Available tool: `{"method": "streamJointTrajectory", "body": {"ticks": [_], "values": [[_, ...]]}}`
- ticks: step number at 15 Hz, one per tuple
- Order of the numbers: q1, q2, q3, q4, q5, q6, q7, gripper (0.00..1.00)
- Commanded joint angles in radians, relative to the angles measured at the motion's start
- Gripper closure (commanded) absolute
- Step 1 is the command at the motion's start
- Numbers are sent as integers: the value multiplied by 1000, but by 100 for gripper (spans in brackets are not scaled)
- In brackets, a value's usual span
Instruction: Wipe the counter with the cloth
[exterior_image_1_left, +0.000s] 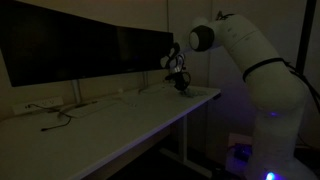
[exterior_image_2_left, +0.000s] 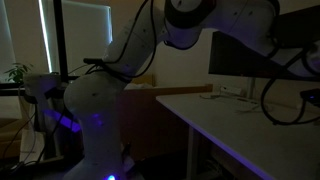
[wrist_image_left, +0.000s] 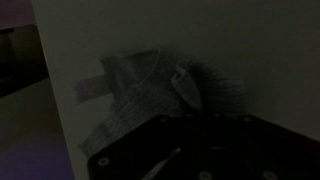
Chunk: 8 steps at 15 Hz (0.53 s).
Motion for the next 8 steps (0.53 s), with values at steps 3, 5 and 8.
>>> {"method": "streamJointTrajectory", "body": {"ticks": [3,5,8], "values": [[-151,165,-21,266,78,-99,27,93],[-211,228,-22,383,103,-146,37,93],[-294,318,-18,547,126,-210,64,93]]}}
